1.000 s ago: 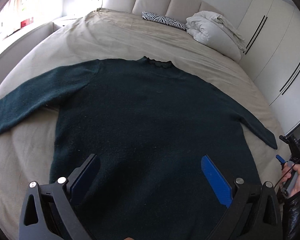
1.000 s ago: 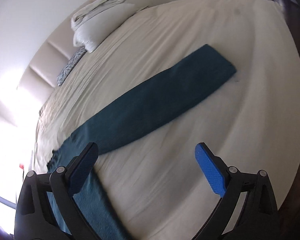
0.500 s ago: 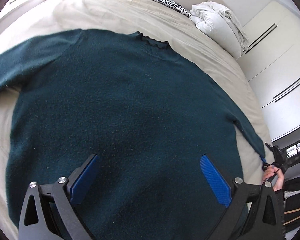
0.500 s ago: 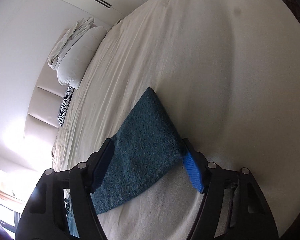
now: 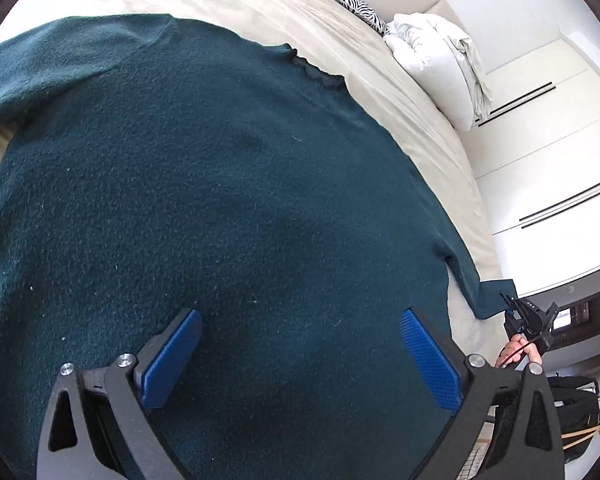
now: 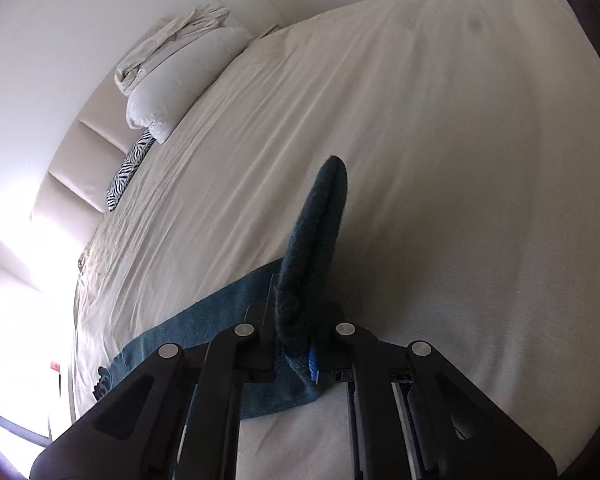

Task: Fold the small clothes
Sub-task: 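Grasp the cuff of the sweater sleeve with the right gripper, then fold the held sleeve across the sweater body with the right gripper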

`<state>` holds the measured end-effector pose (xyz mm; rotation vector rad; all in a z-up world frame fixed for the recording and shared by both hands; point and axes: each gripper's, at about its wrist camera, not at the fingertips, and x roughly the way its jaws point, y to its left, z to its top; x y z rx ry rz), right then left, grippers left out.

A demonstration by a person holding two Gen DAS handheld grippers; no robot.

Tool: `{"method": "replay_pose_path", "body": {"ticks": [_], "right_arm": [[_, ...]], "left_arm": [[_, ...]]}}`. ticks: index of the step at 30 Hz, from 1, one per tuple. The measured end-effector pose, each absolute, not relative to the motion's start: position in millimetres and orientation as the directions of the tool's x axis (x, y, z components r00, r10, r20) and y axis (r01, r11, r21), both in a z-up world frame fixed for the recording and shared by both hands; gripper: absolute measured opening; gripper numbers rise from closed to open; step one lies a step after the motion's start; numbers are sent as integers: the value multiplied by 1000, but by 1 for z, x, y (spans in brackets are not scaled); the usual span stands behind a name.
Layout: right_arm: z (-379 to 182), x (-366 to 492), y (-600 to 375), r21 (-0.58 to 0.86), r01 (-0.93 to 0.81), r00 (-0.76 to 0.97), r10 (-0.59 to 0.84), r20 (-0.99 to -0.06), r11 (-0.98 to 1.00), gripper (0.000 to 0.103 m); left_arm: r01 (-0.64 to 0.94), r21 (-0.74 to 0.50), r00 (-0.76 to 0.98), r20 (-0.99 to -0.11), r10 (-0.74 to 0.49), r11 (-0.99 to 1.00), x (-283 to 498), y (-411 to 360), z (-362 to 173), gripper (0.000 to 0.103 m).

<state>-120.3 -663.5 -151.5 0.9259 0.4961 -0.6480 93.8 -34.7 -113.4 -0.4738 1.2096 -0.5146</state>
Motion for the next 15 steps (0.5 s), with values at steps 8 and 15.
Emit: {"method": "replay_pose_path", "body": {"ticks": [8,15], "right_arm": [[-88,22,-504,421,443,781,-111,-615,791,9],[-127,121,-344,331,228,721,70,-690,915,9]], "left_arm": [[105,-645,317,-699,-641,757,108,-10,-107,92],[122,-730,299,-619,-726,673,143,-20,-105,92]]}}
